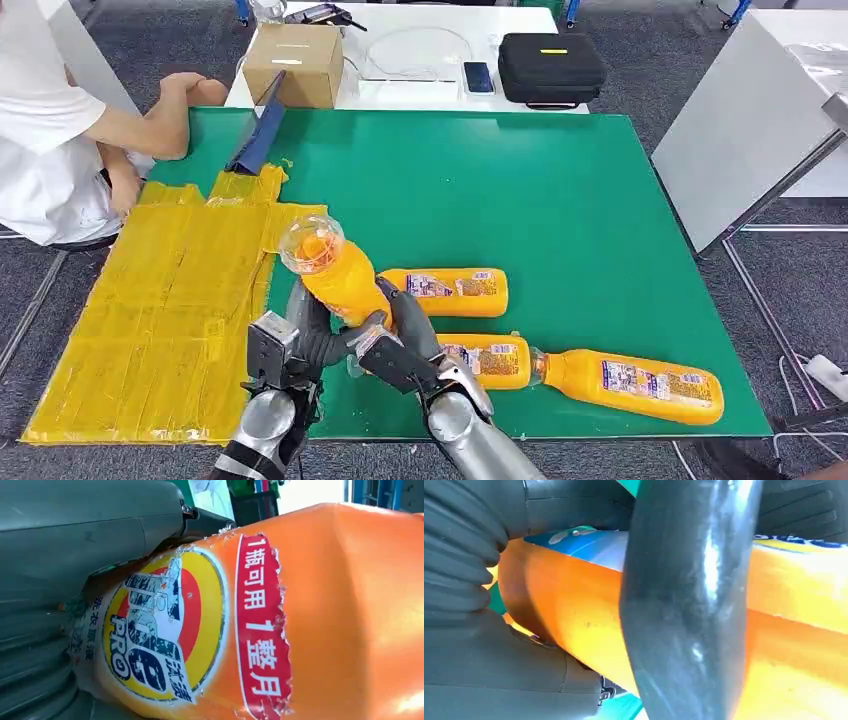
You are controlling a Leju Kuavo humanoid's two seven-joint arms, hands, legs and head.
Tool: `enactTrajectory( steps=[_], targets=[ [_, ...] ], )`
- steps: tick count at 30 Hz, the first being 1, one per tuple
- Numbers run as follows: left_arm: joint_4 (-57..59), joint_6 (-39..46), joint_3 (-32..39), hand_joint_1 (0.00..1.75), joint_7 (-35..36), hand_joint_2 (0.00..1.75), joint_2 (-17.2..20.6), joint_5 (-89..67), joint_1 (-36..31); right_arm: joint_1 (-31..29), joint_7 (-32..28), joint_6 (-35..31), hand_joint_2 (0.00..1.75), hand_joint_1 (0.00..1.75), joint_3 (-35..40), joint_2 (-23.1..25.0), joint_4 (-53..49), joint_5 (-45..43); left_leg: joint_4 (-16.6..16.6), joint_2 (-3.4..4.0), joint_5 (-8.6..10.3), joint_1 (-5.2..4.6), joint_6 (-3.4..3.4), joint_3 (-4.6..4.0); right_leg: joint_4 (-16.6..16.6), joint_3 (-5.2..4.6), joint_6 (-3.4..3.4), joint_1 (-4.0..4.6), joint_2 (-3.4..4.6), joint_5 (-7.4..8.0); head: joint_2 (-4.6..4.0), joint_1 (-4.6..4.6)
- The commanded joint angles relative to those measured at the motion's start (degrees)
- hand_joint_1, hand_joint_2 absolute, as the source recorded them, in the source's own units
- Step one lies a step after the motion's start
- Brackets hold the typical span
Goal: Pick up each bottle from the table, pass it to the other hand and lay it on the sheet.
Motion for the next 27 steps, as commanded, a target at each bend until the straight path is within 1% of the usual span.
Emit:
enactTrajectory(
  steps=[1,2,3,4,6,8,9,10,11,12,14,15,16,17,18,20,21,22,23,24,25,26,27],
  targets=[
    [0.89,1.22,2.29,1.75,-0.88,1.75,0.53,0.96,-1.21,-0.11,-1.39,-1.42,1.75,1.48,0.59,-2.37,-0.72,-1.67,0.03,-0.14,-0.17,0.08,-0.2,0.36,0.0,0.37,-0.12,0.03,0.03,-0.15,0.0,0.0],
    [-0.77,2.57,2.53,1.75,-1.11,1.75,1.3,-0.08,-0.94,1.16,-2.22,-2.13,1.75,0.33,-1.21,-3.07,-4.49,-3.06,-0.01,-0.11,-0.07,0.07,-0.13,0.19,-0.05,0.2,-0.08,0.04,0.01,-0.06,-0.02,0.0],
    [-1.99,3.21,2.8,1.75,-1.1,1.75,1.81,-0.69,-0.75,2.07,-2.65,-2.2,1.75,0.0,-2.27,-3.67,-7.26,-3.89,0.03,-0.17,-0.14,0.08,-0.18,0.3,0.0,0.31,-0.11,0.03,-0.01,-0.14,-0.02,0.0],
    [-3.18,3.92,3.24,1.75,-0.97,1.75,2.36,-1.45,-0.78,3.21,-3.24,-1.97,1.75,0.0,-3.47,-4.12,-10.51,-5.17,0.01,-0.16,-0.07,0.06,-0.13,0.15,-0.01,0.14,-0.08,0.03,-0.05,-0.08,-0.02,0.02],
    [-5.67,9.19,4.8,1.75,-0.8,1.75,3.62,-6.61,-1.13,6.12,-4.08,-1.39,1.75,0.0,-6.16,-5.01,-18.75,-7.96,0.12,-0.24,-0.23,0.09,-0.25,0.35,0.11,0.32,-0.16,0.02,-0.02,-0.24,-0.02,0.0],
    [-6.53,8.99,5.45,1.75,-0.26,1.75,4.04,-6.65,-1.22,7.06,-3.07,-0.41,1.75,0.0,-6.52,-5.54,-21.47,-8.22,0.03,-0.15,-0.09,0.08,-0.14,0.13,-0.01,0.19,-0.09,0.05,-0.01,-0.08,-0.02,0.02],
    [-6.53,8.99,5.45,1.75,-0.26,1.75,4.04,-6.65,-1.22,7.06,-3.07,-0.41,1.75,0.0,-6.52,-5.54,-21.47,-8.22,0.1,-0.18,-0.22,0.06,-0.23,0.31,0.1,0.4,-0.14,0.0,0.04,-0.2,-0.02,0.0],
    [-6.67,12.43,5.82,1.75,-0.52,1.75,4.06,-10.29,-1.28,7.67,-3.55,-0.78,1.75,0.0,-7.07,-5.3,-22.46,-8.53,0.0,-0.08,-0.13,0.05,-0.17,0.22,-0.01,0.6,-0.08,0.01,0.08,-0.08,-0.02,-0.02],
    [-6.79,15.03,6.18,1.75,-0.66,1.75,4.25,-12.81,-1.32,8.01,-4.04,-1.13,1.75,0.0,-7.36,-5.34,-23.23,-8.75,0.1,-0.09,-0.24,0.1,-0.23,0.34,0.06,0.74,-0.12,0.05,0.1,-0.15,-0.02,-0.02],
    [-6.79,20.03,6.63,1.75,0.6,1.75,4.83,-18.55,-1.61,9.07,-4.62,-1.49,1.75,0.0,-7.72,-5.85,-25.7,-9.15,0.06,-0.12,-0.14,0.08,-0.18,0.23,0.04,0.64,-0.08,0.04,-0.01,-0.09,-0.02,0.0],
    [-5.4,22.69,7.4,1.75,3.48,1.75,6.27,-23.76,-2.89,10.63,-4.78,-1.96,1.75,0.0,-8.1,-6.74,-29.26,-9.04,0.08,-0.23,-0.14,0.07,-0.19,0.24,0.06,0.63,-0.1,0.03,-0.09,-0.13,-0.02,0.0],
    [-5.39,22.69,7.56,1.75,3.49,1.75,6.43,-23.76,-3.0,10.64,-4.78,-1.97,1.75,0.0,-8.16,-6.81,-29.35,-9.04,0.09,-0.24,-0.17,0.07,-0.22,0.32,0.09,0.6,-0.13,0.02,-0.08,-0.18,-0.02,0.0],
    [-4.96,22.61,7.66,1.75,3.53,1.75,6.55,-23.72,-3.27,10.87,-4.78,-2.02,1.75,0.0,-8.2,-6.9,-29.89,-9.02,0.05,-0.2,-0.08,0.09,-0.18,0.18,0.04,0.17,-0.13,0.05,-0.07,-0.11,-0.02,0.0],
    [-4.96,22.61,7.66,1.75,3.53,1.75,6.55,-23.72,-3.27,10.87,-4.78,-2.02,1.75,0.0,-8.2,-6.9,-29.89,-9.02,-0.01,-0.15,-0.03,0.04,-0.15,0.13,0.0,0.08,-0.17,0.0,-0.04,-0.1,-0.02,-0.02],
    [-4.96,22.61,7.66,1.75,3.53,1.75,6.55,-23.72,-3.27,10.87,-4.78,-2.02,1.75,0.0,-8.2,-6.9,-29.89,-9.02,0.04,-0.2,-0.13,0.07,-0.23,0.29,0.04,0.24,-0.21,0.02,-0.03,-0.19,-0.02,0.02],
    [-4.96,22.61,7.66,1.75,3.53,1.75,6.55,-23.72,-3.27,10.87,-4.78,-2.02,1.75,0.0,-8.2,-6.9,-29.89,-9.02,0.0,-0.1,-0.05,0.06,-0.15,0.14,-0.02,0.04,-0.16,0.03,0.0,-0.09,-0.02,-0.02],
    [-4.96,22.61,7.66,1.75,3.53,1.75,6.55,-23.72,-3.27,10.87,-4.78,-2.02,1.75,0.0,-8.2,-6.9,-29.89,-9.02,0.05,-0.14,-0.14,0.08,-0.21,0.27,0.04,0.16,-0.2,0.03,0.02,-0.17,-0.02,0.0],
    [-4.96,22.61,7.66,1.75,3.53,1.75,6.55,-23.72,-3.27,10.87,-4.78,-2.02,1.75,0.0,-8.2,-6.9,-29.89,-9.02,0.02,-0.15,-0.08,0.06,-0.16,0.17,0.0,0.06,-0.17,0.03,-0.03,-0.13,-0.02,0.0],
    [-4.96,22.61,7.66,1.75,3.53,1.75,6.55,-23.72,-3.27,10.87,-4.78,-2.02,1.75,0.0,-8.2,-6.9,-29.89,-9.02,0.08,-0.17,-0.19,0.09,-0.23,0.33,0.06,0.2,-0.21,0.03,0.01,-0.22,-0.02,0.0],
    [-3.08,25.95,8.2,1.75,5.58,1.75,6.59,-28.72,-4.02,10.76,-5.53,-2.54,1.75,0.0,-7.98,-7.01,-29.87,-8.54,0.03,-0.09,-0.13,0.08,-0.18,0.24,0.01,0.1,-0.18,0.03,0.05,-0.14,-0.02,0.0],
    [-0.46,28.14,9.21,1.75,8.77,1.75,7.6,-34.11,-5.89,11.18,-5.96,-3.0,1.75,0.0,-8.01,-7.53,-31.36,-8.33,0.06,-0.12,-0.19,0.08,-0.23,0.35,0.04,0.22,-0.2,0.02,0.06,-0.2,-0.02,0.0],
    [2.98,29.98,10.67,1.75,11.77,1.75,8.36,-39.21,-8.13,11.29,-6.06,-3.2,1.75,0.0,-8.01,-7.98,-32.7,-8.28,0.0,-0.17,-0.08,0.08,-0.19,0.23,-0.01,0.12,-0.18,0.03,-0.04,-0.13,0.0,0.0],
    [9.47,31.66,12.17,1.75,17.46,1.75,10.21,-50.76,-11.8,11.62,-6.43,-3.41,1.75,0.0,-8.04,-8.48,-34.78,-8.33,0.02,-0.22,-0.13,0.08,-0.23,0.33,0.03,0.22,-0.21,0.02,-0.05,-0.19,-0.02,0.0]
  ],
)
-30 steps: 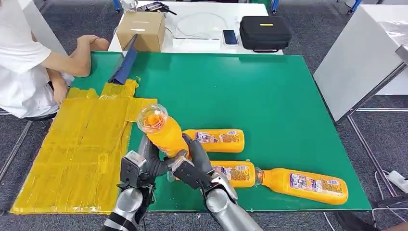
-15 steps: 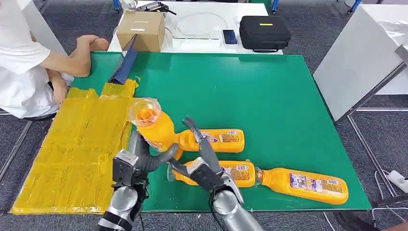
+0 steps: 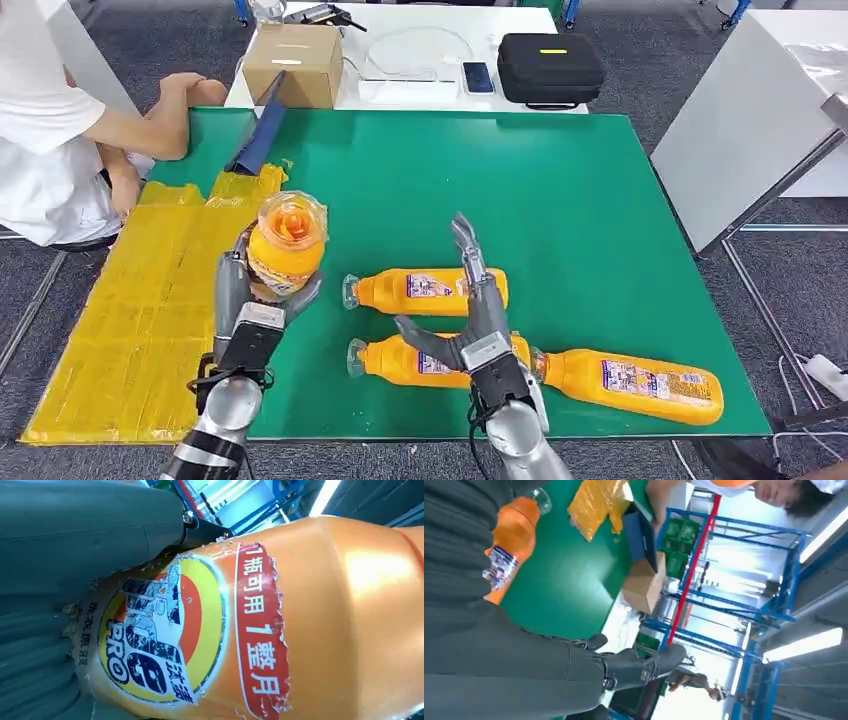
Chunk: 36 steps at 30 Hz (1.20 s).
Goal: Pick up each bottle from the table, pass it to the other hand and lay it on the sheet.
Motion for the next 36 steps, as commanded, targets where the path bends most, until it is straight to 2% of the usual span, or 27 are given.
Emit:
enactTrajectory(
  steps=[1,4,6,7,10,12,15,16,19,24,27,31,32,33,36],
  targets=[
    [21.24,8.02,6.61,1.75,18.37,1.75,6.93,-33.25,-13.63,1.16,-2.27,-1.81,1.75,0.0,-0.77,-3.49,-8.22,0.51,-0.05,-0.25,-0.01,0.05,-0.16,0.22,-0.01,0.22,-0.11,0.01,-0.12,-0.07,-0.02,0.0],
    [40.61,6.37,8.26,1.75,26.67,1.75,11.06,-46.56,-23.63,2.09,-3.63,-4.26,1.75,0.0,0.28,-4.36,-15.18,2.56,-0.06,-0.44,0.03,0.05,-0.25,0.34,0.06,0.31,-0.18,-0.01,-0.25,-0.12,-0.02,0.02],
    [49.55,6.77,8.36,1.75,31.33,1.75,12.99,-52.88,-27.15,1.65,-3.25,-5.63,1.75,0.0,0.69,-4.85,-17.3,2.99,-0.01,-0.3,0.04,0.08,-0.37,0.38,0.1,0.3,-0.21,0.02,-0.07,-0.11,-0.02,0.0],
    [51.79,7.62,8.85,1.75,30.85,1.75,13.31,-53.08,-27.79,1.49,-3.13,-6.18,1.75,0.0,0.57,-4.96,-17.54,2.94,-0.01,-0.22,0.08,0.06,-0.36,0.29,0.14,0.19,-0.18,0.02,-0.02,-0.07,-0.02,0.02],
    [55.06,6.05,10.07,1.75,32.43,1.75,14.12,-54.06,-28.13,0.93,-2.93,-5.97,1.75,0.0,0.06,-5.31,-16.81,0.73,0.0,0.06,0.03,0.06,-0.51,0.38,0.28,0.43,-0.34,0.01,0.22,0.07,0.0,0.0],
    [57.05,4.46,13.02,1.75,30.06,1.75,14.74,-50.6,-27.64,1.22,-3.59,-5.3,1.75,0.0,-0.56,-5.82,-16.79,-1.06,-0.01,0.22,0.15,0.06,-0.44,0.26,0.29,0.47,-0.24,0.03,0.2,0.19,-0.02,0.0],
    [58.81,4.74,13.08,1.75,32.68,1.75,15.93,-52.49,-27.4,1.98,-4.6,-6.36,1.75,0.0,-0.75,-5.89,-17.9,-0.52,0.03,0.18,0.06,0.09,-0.5,0.41,0.33,0.64,-0.29,0.04,0.23,0.08,-0.02,0.0],
    [58.88,4.8,13.12,1.75,32.64,1.75,16.02,-52.51,-27.39,2.06,-4.59,-6.41,1.75,0.0,-0.77,-5.91,-18.07,-0.52,0.01,0.24,0.18,0.07,-0.41,0.16,0.3,0.38,-0.24,0.04,0.21,0.18,-0.02,0.02],
    [59.79,3.42,13.94,1.75,33.5,1.75,16.27,-52.17,-27.91,2.03,-4.59,-6.64,1.75,0.0,-0.72,-5.93,-18.49,-0.53,0.03,0.19,0.18,0.08,-0.42,0.14,0.34,0.34,-0.26,0.05,0.14,0.15,-0.02,0.02],
    [61.49,-2.79,18.21,1.75,29.89,1.75,16.89,-47.68,-28.19,1.47,-4.07,-6.4,1.75,0.0,-0.67,-6.22,-17.18,-0.4,-0.01,0.1,0.17,0.08,-0.47,0.14,0.31,-0.15,-0.46,0.04,0.15,0.0,-0.02,0.04],
    [61.05,-5.03,19.8,1.75,25.39,1.75,16.21,-44.85,-27.35,1.16,-3.86,-6.17,1.75,0.0,-1.21,-6.29,-16.29,-0.48,-0.03,0.16,0.06,0.09,-0.61,0.32,0.31,0.22,-0.49,0.05,0.3,-0.01,-0.02,0.0],
    [60.64,-6.15,20.44,1.75,23.46,1.75,15.78,-43.37,-26.95,0.97,-3.79,-5.69,1.75,0.0,-1.33,-6.27,-15.88,-0.62,0.0,0.06,0.05,0.08,-0.68,0.54,0.44,0.64,-0.47,0.04,0.23,-0.04,-0.02,0.0],
    [60.39,-6.51,20.88,1.66,22.68,1.75,15.63,-42.51,-26.95,0.89,-3.8,-5.52,1.75,0.0,-1.2,-6.27,-15.74,-0.4,-0.04,0.08,0.11,0.06,-0.64,0.54,0.41,0.55,-0.43,0.03,0.21,0.02,0.0,-0.02],
    [59.93,-6.48,21.31,0.0,21.37,1.75,15.44,-41.18,-26.87,0.8,-3.72,-5.47,1.75,0.0,-1.1,-6.23,-15.53,-0.09,-0.01,0.05,0.08,0.08,-0.69,0.62,0.44,0.56,-0.47,0.05,0.22,-0.03,-0.02,0.0],
    [59.78,-6.34,21.44,0.0,21.01,1.75,15.33,-40.58,-26.87,0.74,-3.63,-5.48,1.75,0.0,-1.07,-6.23,-15.37,0.06,-0.05,0.04,0.06,0.07,-0.76,0.76,0.45,0.35,-0.6,0.04,0.23,-0.11,0.0,0.0]
  ],
)
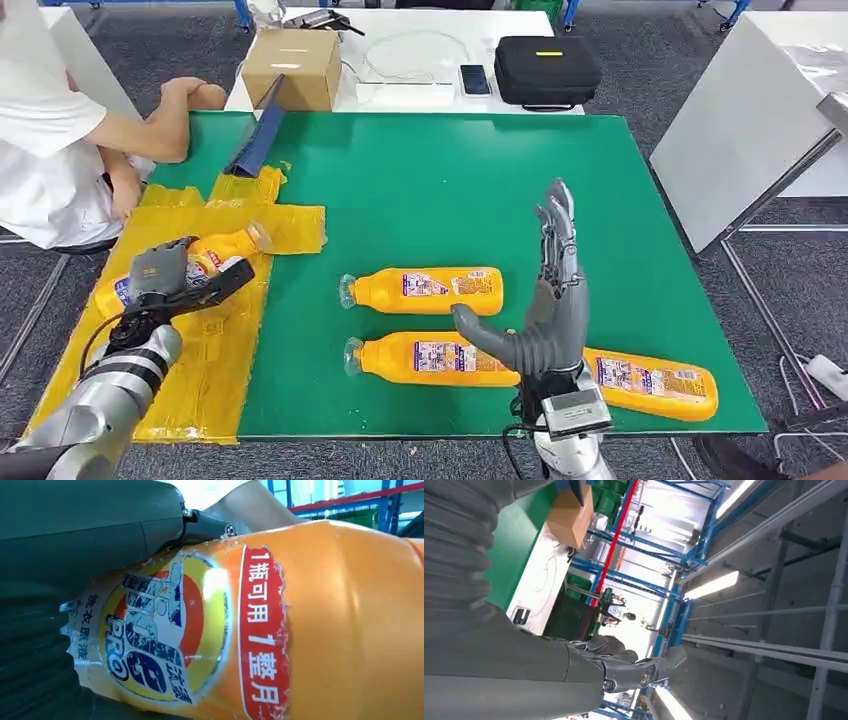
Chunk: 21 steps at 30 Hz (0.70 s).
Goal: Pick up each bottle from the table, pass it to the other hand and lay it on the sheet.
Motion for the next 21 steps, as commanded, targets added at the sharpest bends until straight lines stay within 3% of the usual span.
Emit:
enactTrajectory(
  steps=[1,6,9,21],
  targets=[
    [4.35,-1.34,4.15,0.0,-2.42,1.75,-1.02,2.99,0.29,-1.72,0.35,0.4,1.75,0.0,-0.54,-1.13,2.97,0.43,-0.03,-0.01,-0.05,0.05,-0.14,0.19,-0.03,0.15,-0.07,0.03,0.11,0.0,0.0,0.02],
    [4.4,-1.61,4.24,0.0,-2.48,1.75,-1.13,3.18,0.13,-1.73,0.36,0.41,1.75,0.0,-0.54,-1.15,3.07,0.45,-0.03,-0.05,-0.1,0.1,-0.17,0.28,-0.03,0.25,-0.09,0.06,0.12,-0.06,0.0,0.02],
    [3.71,-4.16,5.32,0.0,-6.87,1.75,-1.75,7.01,0.38,-2.24,0.86,0.64,1.75,0.0,-0.68,-1.22,4.22,0.66,-0.04,-0.04,-0.06,0.08,-0.13,0.22,-0.03,0.21,-0.06,0.05,0.09,-0.03,0.0,0.02],
    [1.19,-7.65,4.18,0.0,-12.13,1.75,-2.83,13.78,2.01,-3.77,2.06,2.16,1.75,0.0,-2.01,-1.22,7.75,1.07,-0.06,-0.2,-0.03,0.06,-0.13,0.34,-0.05,0.33,-0.07,0.03,0.0,-0.04,0.0,0.02]
  ],
)
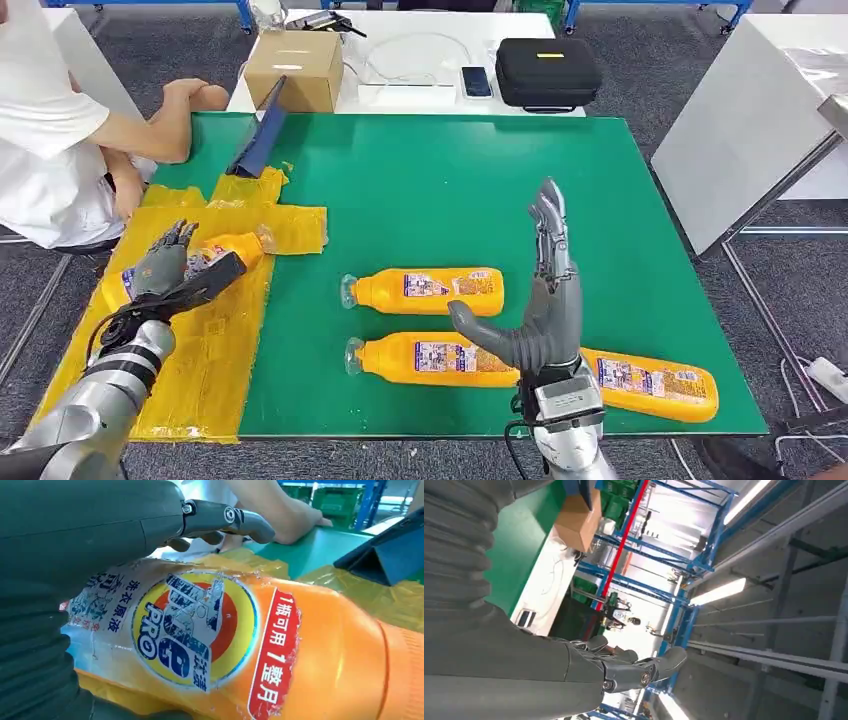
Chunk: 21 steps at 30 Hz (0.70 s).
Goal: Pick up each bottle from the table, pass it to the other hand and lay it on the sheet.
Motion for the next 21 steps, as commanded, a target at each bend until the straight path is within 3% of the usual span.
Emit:
enactTrajectory(
  steps=[1,10,21],
  targets=[
    [0.53,-0.16,0.6,0.0,-2.04,1.75,-2.24,3.57,2.42,-2.83,0.72,0.76,1.75,0.0,-1.43,-1.0,6.25,0.46,-0.06,-0.05,-0.08,0.04,-0.17,0.28,-0.08,0.25,-0.08,-0.01,0.14,-0.02,0.0,0.0],
    [-9.71,1.36,-0.36,0.0,-10.7,1.75,-3.81,14.72,6.08,-2.52,0.99,0.3,1.75,0.0,-1.33,-1.33,6.43,1.72,-0.02,-0.11,-0.05,0.05,-0.1,0.16,-0.05,0.18,-0.06,-0.01,0.06,-0.04,0.0,0.02],
    [-18.99,5.21,-2.32,0.0,-10.79,1.75,-4.83,19.7,9.31,-2.69,1.78,-0.09,1.75,0.0,-0.97,-1.6,6.58,3.16,0.05,-0.05,-0.09,0.09,-0.13,-0.15,-0.01,0.05,-0.08,0.05,0.04,-0.04,0.0,0.02]
  ],
)
